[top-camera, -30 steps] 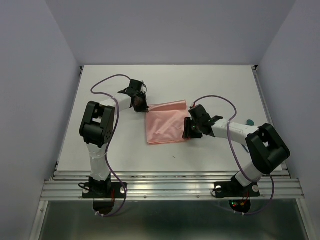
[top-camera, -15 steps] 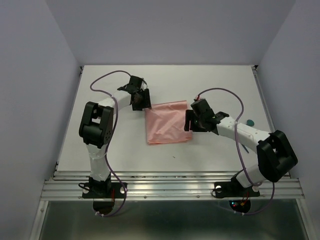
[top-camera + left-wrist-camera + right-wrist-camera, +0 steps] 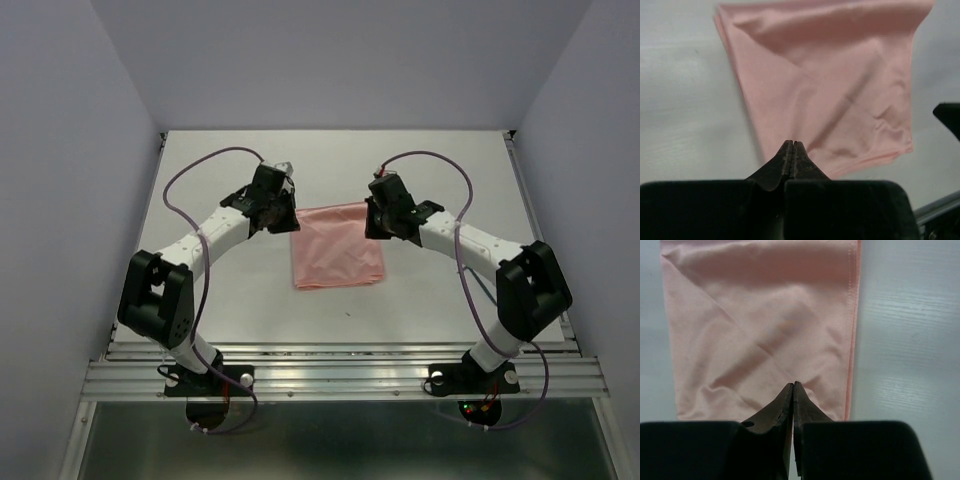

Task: Fold the napkin into a case and place the utensils inside
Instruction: Smooth out the lower triangle-folded napkin at the center of the board.

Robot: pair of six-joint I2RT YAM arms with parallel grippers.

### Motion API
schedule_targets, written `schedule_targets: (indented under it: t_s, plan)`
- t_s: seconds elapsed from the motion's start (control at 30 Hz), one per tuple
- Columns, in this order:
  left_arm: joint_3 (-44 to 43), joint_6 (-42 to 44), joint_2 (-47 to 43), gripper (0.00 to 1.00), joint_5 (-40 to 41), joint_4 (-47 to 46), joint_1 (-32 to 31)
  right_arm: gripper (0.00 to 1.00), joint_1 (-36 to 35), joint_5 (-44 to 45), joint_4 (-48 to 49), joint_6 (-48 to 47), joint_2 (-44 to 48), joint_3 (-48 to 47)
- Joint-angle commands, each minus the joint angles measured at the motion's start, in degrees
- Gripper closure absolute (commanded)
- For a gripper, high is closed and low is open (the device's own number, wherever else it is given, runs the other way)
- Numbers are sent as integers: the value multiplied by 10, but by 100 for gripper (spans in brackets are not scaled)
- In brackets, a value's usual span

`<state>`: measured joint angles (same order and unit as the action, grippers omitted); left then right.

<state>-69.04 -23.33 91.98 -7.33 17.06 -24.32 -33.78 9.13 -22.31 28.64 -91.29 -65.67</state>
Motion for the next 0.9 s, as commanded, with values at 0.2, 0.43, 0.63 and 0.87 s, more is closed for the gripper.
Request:
schedule_targets:
  t_s: [0.2,0.43,0.63,0.87]
  plan:
    - [153,-62,-41,100,-82,-35,-65,93,7,-39,25,-12,-64,-53]
    - [186,-78,-10,100,-79,-58,-82,93,18,-39,28,-17,-86,-63]
    - [196,-79,24,100,-79,-70,-92,93,18,-39,28,-17,-94,-63]
    - [133,-59,-11,100,-38,-5,-93,93,23,-35,28,-19,-86,-61]
